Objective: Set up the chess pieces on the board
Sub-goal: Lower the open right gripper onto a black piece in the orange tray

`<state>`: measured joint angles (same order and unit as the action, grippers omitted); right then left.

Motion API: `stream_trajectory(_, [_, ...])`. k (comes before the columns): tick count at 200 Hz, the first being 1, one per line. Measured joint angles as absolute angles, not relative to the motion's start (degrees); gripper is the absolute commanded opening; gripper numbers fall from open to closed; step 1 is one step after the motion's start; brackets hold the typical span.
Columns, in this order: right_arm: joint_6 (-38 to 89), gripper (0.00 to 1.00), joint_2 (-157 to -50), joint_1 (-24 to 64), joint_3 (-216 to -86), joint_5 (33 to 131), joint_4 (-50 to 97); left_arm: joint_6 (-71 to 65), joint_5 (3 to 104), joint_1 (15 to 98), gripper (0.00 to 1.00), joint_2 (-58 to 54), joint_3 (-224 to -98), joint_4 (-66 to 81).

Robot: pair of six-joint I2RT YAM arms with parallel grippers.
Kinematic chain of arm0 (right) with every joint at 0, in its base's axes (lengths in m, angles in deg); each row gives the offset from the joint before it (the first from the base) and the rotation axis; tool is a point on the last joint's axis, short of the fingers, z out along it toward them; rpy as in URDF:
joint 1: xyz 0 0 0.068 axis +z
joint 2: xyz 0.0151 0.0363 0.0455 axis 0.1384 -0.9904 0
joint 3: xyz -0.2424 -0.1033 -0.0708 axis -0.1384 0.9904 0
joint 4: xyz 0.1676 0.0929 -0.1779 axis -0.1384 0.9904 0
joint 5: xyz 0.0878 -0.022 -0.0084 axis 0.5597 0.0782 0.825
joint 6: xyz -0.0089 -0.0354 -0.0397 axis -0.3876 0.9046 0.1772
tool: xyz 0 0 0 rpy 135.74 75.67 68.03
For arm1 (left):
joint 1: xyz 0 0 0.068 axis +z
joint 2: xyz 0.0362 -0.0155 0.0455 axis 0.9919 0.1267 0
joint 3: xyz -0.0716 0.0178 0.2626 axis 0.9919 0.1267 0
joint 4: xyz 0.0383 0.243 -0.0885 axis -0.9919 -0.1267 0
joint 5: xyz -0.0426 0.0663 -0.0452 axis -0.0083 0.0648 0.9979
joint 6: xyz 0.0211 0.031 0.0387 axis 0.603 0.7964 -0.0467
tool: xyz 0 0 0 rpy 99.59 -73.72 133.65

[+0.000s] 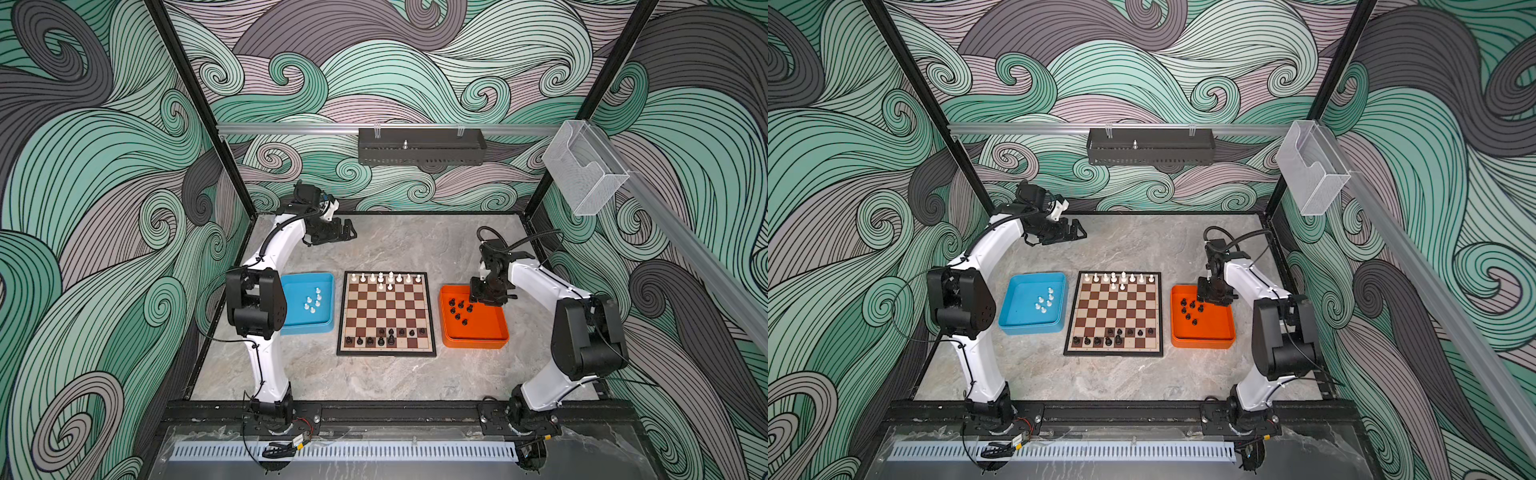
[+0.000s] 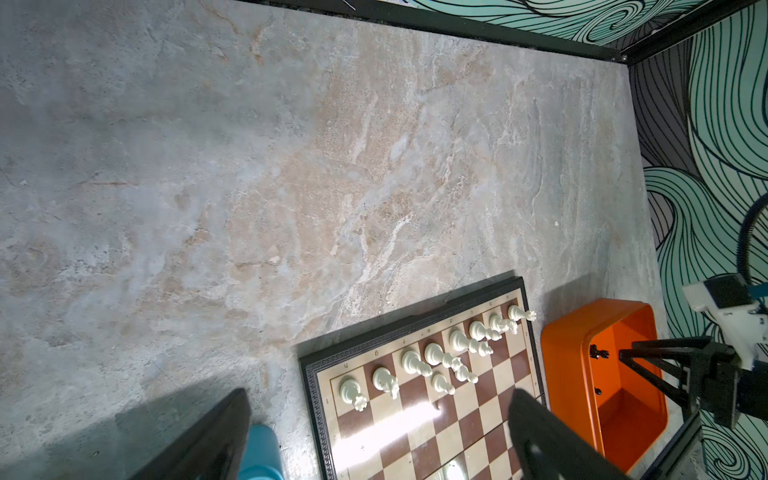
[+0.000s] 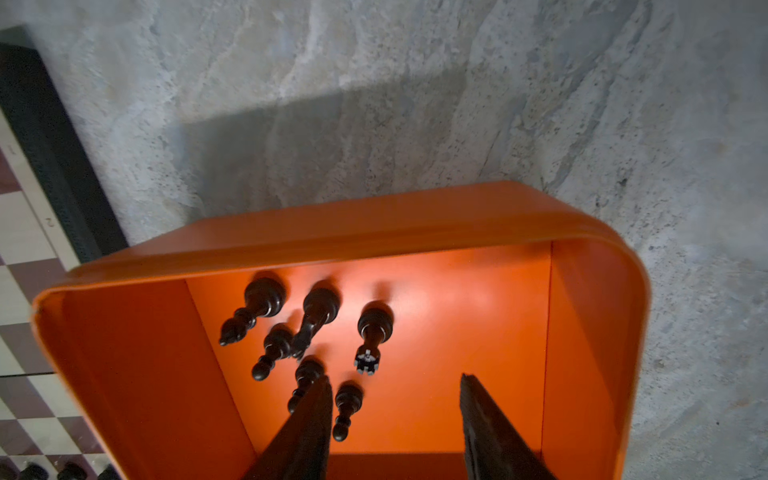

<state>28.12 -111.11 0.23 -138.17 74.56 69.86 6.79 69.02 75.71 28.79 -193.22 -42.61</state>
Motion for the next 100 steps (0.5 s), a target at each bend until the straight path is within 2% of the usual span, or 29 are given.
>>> stream_trajectory(100, [28.56,0.41,-112.57,0.41,-137.63,76.04,67.61,6.5,68.78,75.69,0.98,27.72,-192.58,-42.39])
